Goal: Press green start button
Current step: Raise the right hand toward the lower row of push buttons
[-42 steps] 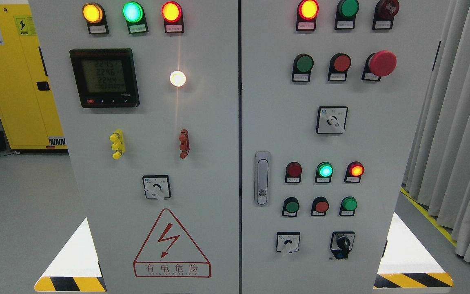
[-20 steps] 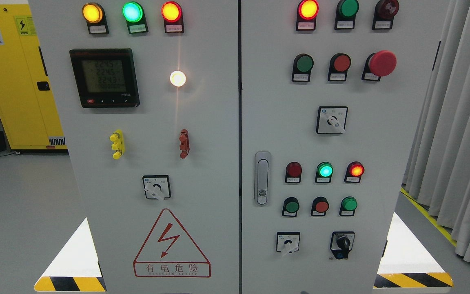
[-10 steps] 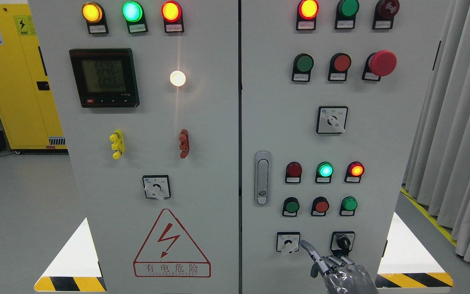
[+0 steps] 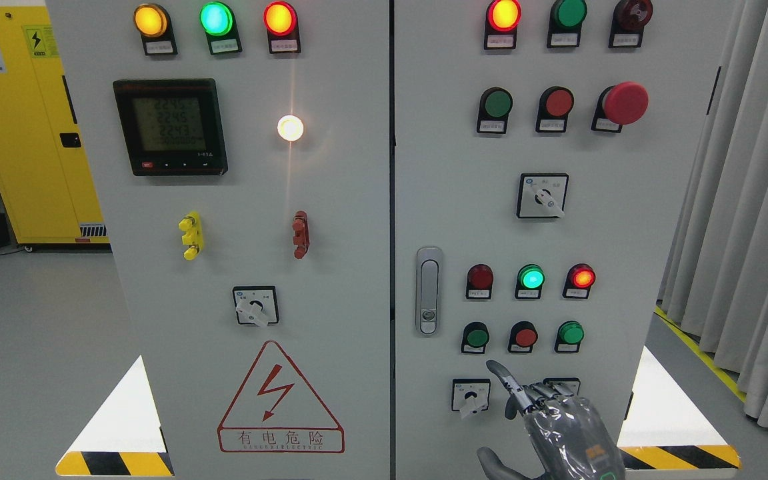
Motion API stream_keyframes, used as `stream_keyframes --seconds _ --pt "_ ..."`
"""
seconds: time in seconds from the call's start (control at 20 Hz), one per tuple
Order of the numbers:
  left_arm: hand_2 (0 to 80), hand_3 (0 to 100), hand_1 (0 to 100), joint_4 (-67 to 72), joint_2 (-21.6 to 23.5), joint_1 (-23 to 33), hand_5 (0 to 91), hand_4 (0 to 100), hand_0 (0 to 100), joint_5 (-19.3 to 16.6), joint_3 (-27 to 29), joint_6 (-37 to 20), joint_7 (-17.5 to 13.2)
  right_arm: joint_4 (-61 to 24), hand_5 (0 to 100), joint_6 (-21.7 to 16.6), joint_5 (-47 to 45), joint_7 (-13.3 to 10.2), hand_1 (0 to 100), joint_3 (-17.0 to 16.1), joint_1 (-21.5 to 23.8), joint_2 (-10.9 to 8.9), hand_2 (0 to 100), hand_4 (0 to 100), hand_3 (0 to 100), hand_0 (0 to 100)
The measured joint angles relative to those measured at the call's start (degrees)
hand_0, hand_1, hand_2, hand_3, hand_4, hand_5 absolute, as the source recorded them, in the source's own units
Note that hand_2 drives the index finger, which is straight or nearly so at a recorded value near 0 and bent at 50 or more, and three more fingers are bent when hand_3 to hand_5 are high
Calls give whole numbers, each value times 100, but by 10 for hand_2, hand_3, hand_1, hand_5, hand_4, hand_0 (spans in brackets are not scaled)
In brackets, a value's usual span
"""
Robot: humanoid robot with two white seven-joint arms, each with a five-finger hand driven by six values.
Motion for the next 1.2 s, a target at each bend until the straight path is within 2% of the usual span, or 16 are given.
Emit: stream_keyframes --seconds 1.2 --pt "0 0 556 0 -2 0 0 0 120 0 0 0 0 452 480 9 20 71 628 24 -477 9 35 630 603 280"
